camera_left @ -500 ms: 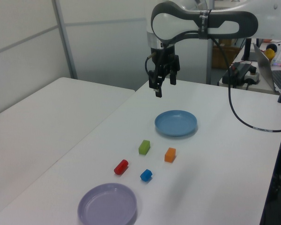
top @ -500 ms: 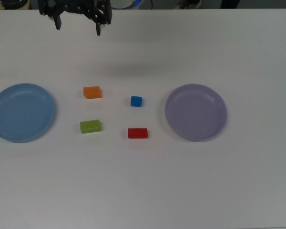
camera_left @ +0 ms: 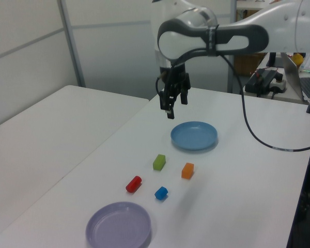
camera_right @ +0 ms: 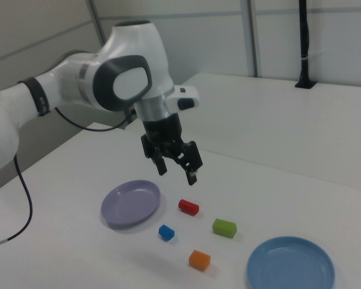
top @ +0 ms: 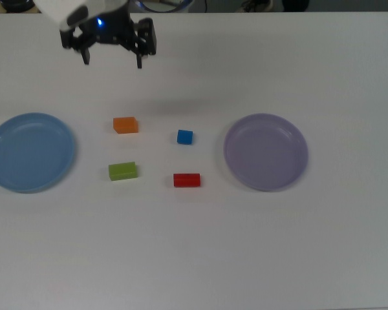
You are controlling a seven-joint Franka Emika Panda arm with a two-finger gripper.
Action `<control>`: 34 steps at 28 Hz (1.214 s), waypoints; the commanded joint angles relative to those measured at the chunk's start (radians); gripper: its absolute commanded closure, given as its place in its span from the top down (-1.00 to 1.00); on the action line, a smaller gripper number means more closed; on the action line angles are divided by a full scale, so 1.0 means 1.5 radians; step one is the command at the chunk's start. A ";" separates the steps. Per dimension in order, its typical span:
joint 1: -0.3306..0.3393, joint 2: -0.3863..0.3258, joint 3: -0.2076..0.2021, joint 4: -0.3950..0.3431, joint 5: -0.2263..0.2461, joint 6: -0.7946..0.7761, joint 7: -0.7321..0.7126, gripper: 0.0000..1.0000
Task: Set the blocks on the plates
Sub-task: 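Lower the open gripper toward the green block, then close the gripper on the green block and lift it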
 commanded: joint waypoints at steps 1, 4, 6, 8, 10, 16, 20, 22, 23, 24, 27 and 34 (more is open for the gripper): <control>-0.006 0.050 -0.002 0.001 -0.004 0.041 -0.093 1.00; -0.011 0.073 -0.002 -0.001 -0.022 0.064 -0.135 1.00; -0.018 0.094 -0.002 -0.016 -0.026 0.095 -0.186 1.00; -0.024 0.107 -0.002 -0.030 -0.022 0.131 -0.205 1.00; -0.026 0.122 -0.001 -0.046 -0.021 0.170 -0.205 1.00; -0.028 0.188 -0.001 -0.067 -0.014 0.259 -0.202 1.00; -0.026 0.214 -0.001 -0.067 0.009 0.302 -0.199 1.00; -0.026 0.219 -0.001 -0.067 0.021 0.315 -0.192 1.00; -0.027 0.225 0.000 -0.066 0.030 0.324 -0.185 1.00; -0.028 0.226 0.000 -0.065 0.034 0.326 -0.183 1.00; -0.028 0.228 0.000 -0.065 0.047 0.326 -0.181 1.00; -0.026 0.229 0.001 -0.065 0.058 0.326 -0.176 1.00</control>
